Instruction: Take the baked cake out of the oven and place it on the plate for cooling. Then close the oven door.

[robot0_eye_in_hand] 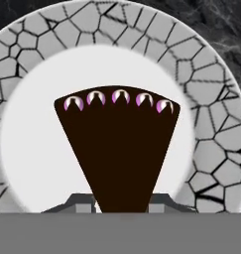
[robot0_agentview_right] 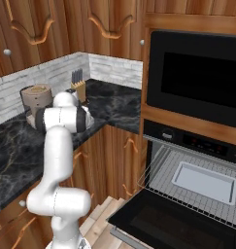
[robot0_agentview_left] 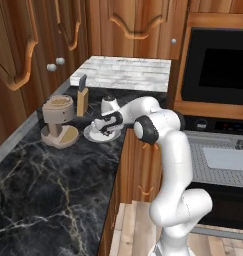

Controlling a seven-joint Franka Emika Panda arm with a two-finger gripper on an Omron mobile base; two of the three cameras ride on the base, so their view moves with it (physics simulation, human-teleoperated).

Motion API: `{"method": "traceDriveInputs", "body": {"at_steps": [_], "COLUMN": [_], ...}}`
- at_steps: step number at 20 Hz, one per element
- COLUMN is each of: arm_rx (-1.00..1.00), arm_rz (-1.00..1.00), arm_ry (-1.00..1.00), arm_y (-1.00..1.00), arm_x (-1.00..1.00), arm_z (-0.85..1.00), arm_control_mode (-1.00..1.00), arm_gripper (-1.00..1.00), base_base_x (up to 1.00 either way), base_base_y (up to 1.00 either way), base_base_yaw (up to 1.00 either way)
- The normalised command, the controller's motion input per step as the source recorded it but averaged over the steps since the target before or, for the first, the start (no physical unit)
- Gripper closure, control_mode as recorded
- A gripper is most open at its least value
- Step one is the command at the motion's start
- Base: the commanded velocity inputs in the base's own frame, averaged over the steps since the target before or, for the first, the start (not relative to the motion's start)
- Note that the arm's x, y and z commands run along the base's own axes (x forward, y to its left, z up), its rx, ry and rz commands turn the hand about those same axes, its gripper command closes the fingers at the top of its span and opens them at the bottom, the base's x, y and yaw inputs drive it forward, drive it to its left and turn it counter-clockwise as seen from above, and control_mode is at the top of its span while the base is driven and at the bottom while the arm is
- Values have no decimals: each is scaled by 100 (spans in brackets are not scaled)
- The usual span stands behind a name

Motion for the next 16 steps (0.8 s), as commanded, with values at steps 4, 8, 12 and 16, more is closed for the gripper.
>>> {"method": "traceDriveInputs", "body": {"at_steps": [4, 8, 12, 16], "arm_rx": [0, 0, 0, 0], "arm_rz": [0, 0, -3, -7], "arm_ry": [0, 0, 0, 0], "arm_y": [6, 1, -1, -14], "arm_x": [27, 7, -3, -37], "arm_z": [-27, -14, 1, 32], "arm_control_mode": [-100, -100, -100, -100], "arm_gripper": [100, -100, -100, -100], "base_base_x": [0, 0, 0, 0], "base_base_y": [0, 0, 0, 0], "base_base_yaw": [0, 0, 0, 0]}}
